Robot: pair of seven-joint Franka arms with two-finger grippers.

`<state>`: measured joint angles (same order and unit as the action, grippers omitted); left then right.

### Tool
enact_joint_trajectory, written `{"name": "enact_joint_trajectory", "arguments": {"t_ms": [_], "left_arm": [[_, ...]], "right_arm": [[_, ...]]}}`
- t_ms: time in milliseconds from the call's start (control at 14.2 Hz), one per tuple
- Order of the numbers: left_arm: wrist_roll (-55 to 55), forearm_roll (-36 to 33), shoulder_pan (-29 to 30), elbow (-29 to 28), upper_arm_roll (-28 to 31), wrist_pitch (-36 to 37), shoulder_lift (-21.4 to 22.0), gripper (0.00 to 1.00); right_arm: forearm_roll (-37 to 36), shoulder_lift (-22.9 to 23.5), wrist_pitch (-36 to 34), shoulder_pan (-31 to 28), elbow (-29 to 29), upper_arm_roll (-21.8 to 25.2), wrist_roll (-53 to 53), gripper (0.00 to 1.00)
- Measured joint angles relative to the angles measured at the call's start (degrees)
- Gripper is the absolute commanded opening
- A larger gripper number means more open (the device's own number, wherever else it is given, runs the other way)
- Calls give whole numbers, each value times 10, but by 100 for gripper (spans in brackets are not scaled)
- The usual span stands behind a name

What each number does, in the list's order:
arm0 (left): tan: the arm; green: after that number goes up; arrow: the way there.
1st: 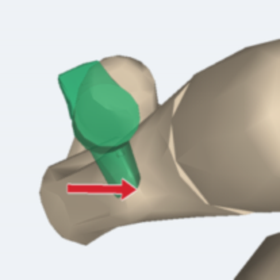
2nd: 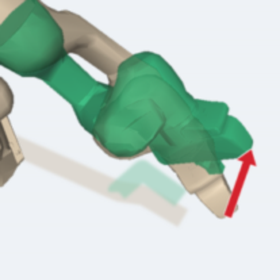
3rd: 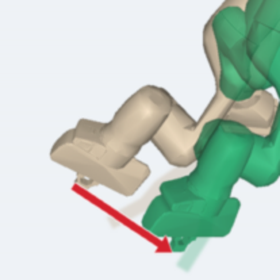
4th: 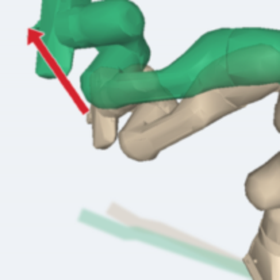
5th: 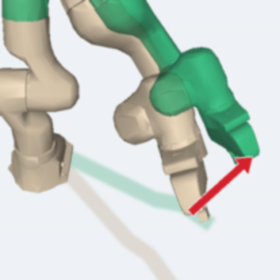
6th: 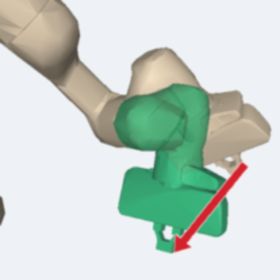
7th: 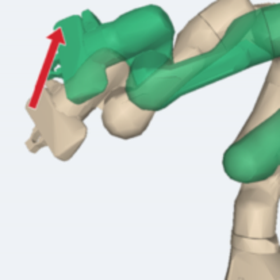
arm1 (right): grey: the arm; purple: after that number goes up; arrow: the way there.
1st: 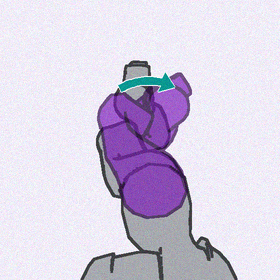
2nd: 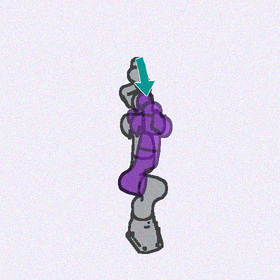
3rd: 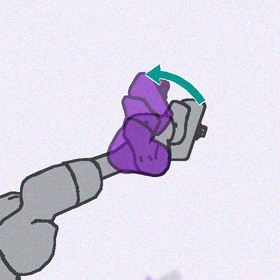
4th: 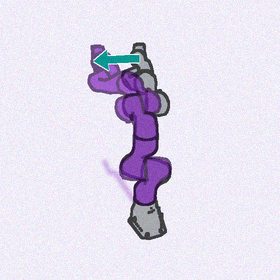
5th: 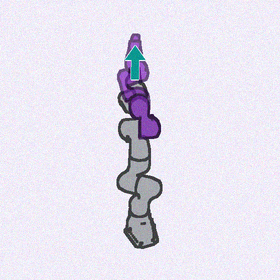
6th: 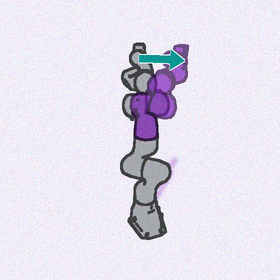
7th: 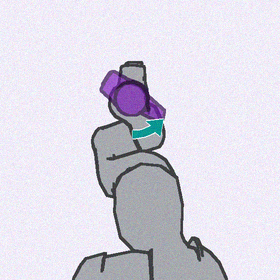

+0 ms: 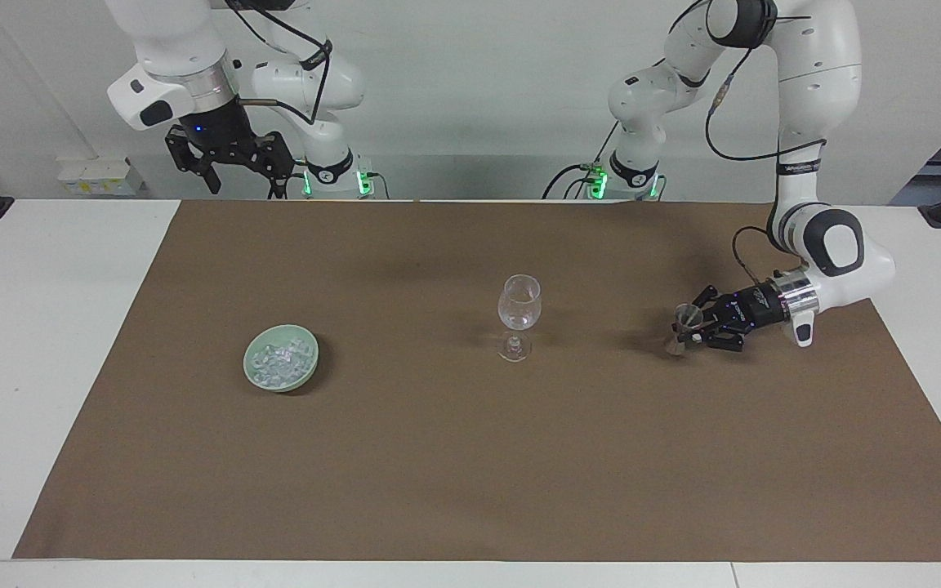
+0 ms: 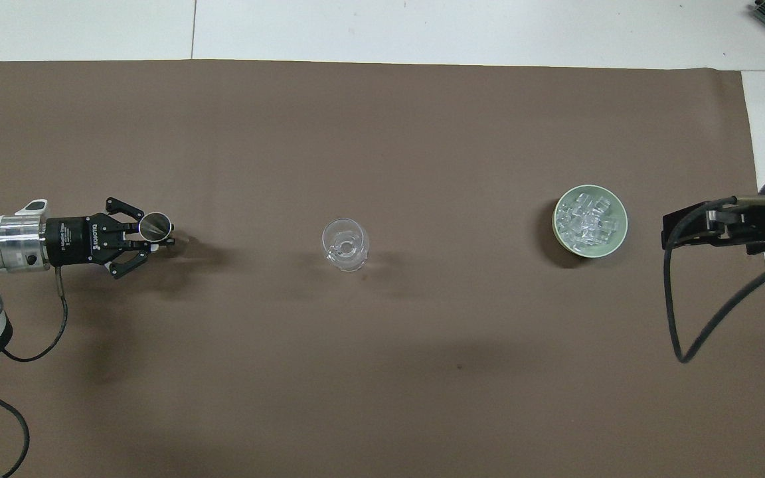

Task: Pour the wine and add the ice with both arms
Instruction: 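Lower the metal cup onto the table with the left gripper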

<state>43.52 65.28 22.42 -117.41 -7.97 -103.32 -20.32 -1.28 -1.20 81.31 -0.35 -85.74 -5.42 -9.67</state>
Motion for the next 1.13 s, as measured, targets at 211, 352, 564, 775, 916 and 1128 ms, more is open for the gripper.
{"name": "enact_joint_trajectory", "arguments": {"t_ms": [211, 352, 564, 775, 916, 1128], "left_arm": [[-11, 9, 8, -3, 0, 0, -3, 0], [-29, 21, 8, -8, 0, 0, -4, 0], [-44, 31, 10, -15, 0, -2, -8, 0], [-45, 32, 11, -16, 0, -7, -9, 0], [-49, 32, 12, -22, 0, -14, -10, 0], [-59, 32, 12, -26, 0, -17, -10, 0]], "right_arm": [[0, 0, 0, 0, 0, 0, 0, 100], [0, 0, 0, 0, 0, 0, 0, 100], [0, 0, 0, -1, 0, 1, 0, 100], [0, 0, 0, -1, 0, 2, 0, 100], [0, 0, 0, -1, 0, 2, 0, 100], [0, 0, 0, -1, 0, 2, 0, 100]]}}
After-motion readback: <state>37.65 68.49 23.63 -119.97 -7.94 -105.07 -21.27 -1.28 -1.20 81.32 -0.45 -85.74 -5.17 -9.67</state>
